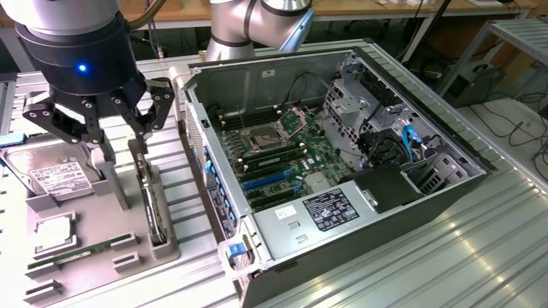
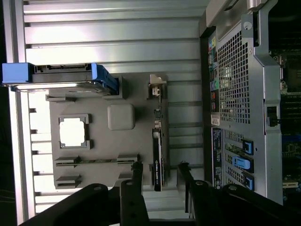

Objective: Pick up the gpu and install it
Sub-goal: 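Pick up the gpu and move the gpu toward the slot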

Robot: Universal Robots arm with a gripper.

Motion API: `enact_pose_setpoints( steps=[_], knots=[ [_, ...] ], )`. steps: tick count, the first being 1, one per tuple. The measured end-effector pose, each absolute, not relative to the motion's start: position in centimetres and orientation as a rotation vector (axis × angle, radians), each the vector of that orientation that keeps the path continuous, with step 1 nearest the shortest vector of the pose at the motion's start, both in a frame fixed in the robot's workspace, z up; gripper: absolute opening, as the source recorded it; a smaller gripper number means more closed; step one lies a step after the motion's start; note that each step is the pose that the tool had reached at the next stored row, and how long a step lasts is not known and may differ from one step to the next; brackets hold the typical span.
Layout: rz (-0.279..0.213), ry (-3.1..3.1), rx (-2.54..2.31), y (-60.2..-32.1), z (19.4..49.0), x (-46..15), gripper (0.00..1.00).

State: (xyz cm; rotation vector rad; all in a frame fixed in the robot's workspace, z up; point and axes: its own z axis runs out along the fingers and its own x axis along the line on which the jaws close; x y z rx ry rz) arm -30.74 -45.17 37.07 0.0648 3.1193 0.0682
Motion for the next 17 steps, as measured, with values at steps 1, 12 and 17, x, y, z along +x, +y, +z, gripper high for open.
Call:
enact_pose_setpoints(
  steps=[1,12,17],
  knots=[
    [0.068,3.119,0.065,-45.2,37.1,-30.7,0.48],
    [0.059,3.123,0.050,-45.2,36.1,-30.7,0.60],
    [0.059,3.123,0.045,-45.2,35.7,-30.7,0.60]
  ],
)
